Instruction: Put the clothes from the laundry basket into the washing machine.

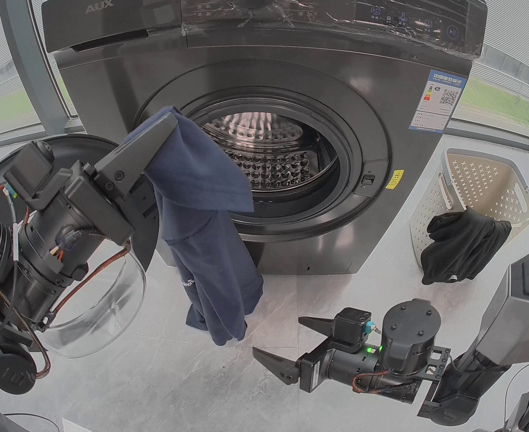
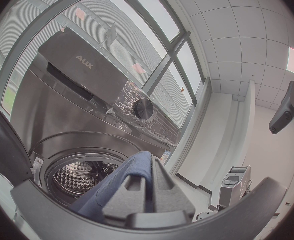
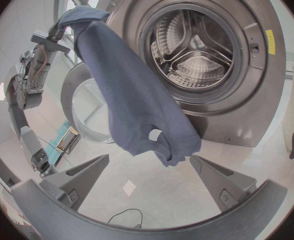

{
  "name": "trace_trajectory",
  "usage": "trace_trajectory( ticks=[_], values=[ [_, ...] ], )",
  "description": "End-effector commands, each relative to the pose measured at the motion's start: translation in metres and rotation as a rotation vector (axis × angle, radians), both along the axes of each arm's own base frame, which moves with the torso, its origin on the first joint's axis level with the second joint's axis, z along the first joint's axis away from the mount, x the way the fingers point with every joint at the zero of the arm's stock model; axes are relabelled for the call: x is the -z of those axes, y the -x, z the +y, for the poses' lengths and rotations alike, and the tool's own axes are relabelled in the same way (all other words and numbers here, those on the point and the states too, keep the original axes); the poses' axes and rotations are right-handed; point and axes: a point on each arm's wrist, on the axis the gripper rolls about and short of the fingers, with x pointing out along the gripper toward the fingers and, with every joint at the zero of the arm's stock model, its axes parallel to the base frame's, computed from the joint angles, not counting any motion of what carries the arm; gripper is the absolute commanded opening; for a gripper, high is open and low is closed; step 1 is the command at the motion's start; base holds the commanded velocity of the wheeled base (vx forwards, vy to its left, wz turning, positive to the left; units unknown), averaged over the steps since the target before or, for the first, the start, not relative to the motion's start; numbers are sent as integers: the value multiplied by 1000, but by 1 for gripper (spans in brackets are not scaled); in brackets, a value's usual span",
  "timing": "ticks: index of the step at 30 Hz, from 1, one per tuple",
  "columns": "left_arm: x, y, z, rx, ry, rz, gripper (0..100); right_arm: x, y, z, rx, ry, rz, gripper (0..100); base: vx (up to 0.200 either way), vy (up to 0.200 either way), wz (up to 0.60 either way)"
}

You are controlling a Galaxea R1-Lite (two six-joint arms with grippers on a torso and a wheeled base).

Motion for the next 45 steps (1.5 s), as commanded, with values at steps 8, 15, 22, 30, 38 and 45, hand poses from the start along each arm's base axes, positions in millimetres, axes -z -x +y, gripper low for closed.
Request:
trace_trajectory(
  ticks=[8,15,22,30,38,45],
  values=[
    [2,-1,-1,0,-6,9,0,14,3,25,-94,17,-36,100,0,0,0],
    [3,-1,-1,3,-8,9,0,29,-20,46,-78,14,-74,100,0,0,0],
    [3,-1,-1,3,-9,11,0,43,-54,65,-36,-14,-119,100,0,0,0],
    [8,-2,-1,9,-23,27,0,33,-70,67,-5,-77,-207,0,0,0,0],
    [27,-20,6,-49,-62,108,100,1,-46,49,-13,-97,-217,0,0,0,0],
    [68,-52,15,-154,-137,250,100,-34,-25,17,6,-116,-226,0,0,0,0]
  ],
)
